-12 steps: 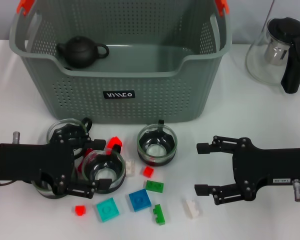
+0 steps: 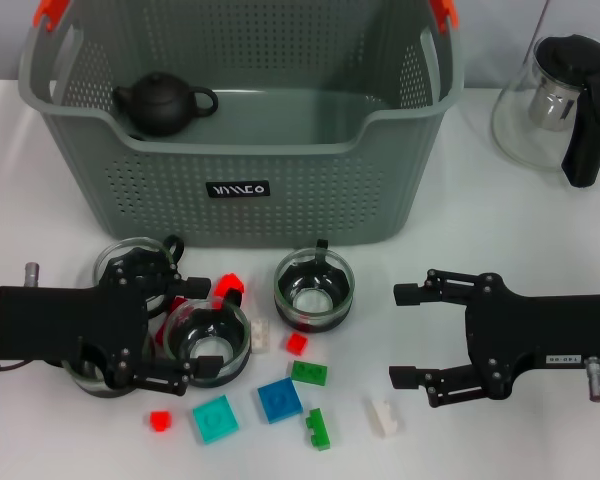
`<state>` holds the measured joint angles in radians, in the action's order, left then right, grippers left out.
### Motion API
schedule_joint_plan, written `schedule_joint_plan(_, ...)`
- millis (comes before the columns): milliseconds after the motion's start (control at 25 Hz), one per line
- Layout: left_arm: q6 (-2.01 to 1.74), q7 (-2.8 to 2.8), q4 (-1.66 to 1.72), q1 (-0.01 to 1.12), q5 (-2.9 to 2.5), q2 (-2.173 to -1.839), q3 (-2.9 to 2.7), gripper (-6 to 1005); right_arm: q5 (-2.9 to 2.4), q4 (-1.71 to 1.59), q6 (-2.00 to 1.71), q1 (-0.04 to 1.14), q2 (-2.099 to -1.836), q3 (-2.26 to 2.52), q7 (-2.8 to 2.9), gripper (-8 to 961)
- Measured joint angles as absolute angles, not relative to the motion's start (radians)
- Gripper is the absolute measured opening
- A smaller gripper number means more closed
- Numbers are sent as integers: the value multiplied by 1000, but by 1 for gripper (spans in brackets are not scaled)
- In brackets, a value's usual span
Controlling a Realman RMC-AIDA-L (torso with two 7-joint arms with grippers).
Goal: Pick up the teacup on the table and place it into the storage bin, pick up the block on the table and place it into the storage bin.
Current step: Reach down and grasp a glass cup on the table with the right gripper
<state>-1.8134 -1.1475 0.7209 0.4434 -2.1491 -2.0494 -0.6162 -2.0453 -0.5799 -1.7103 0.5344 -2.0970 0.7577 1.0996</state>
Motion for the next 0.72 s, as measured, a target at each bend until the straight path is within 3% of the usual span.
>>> schedule_joint_plan(200,-1813,-1148,723,441,-2149,-2049,-610,900,-2046,-599,-1727,540,-2096,757,1176,941)
schedule_joint_plan(440,-1805,-1149,726,435,-2142,-2043,-604,901,-2152,-859,-1823,567,-2093,839,1549,941)
schedule_joint_plan(720,-1776,-1149,722,435,-2141,-2042,-604,901,-2207,-1069,-1881,665,-2092,1008,1721,942)
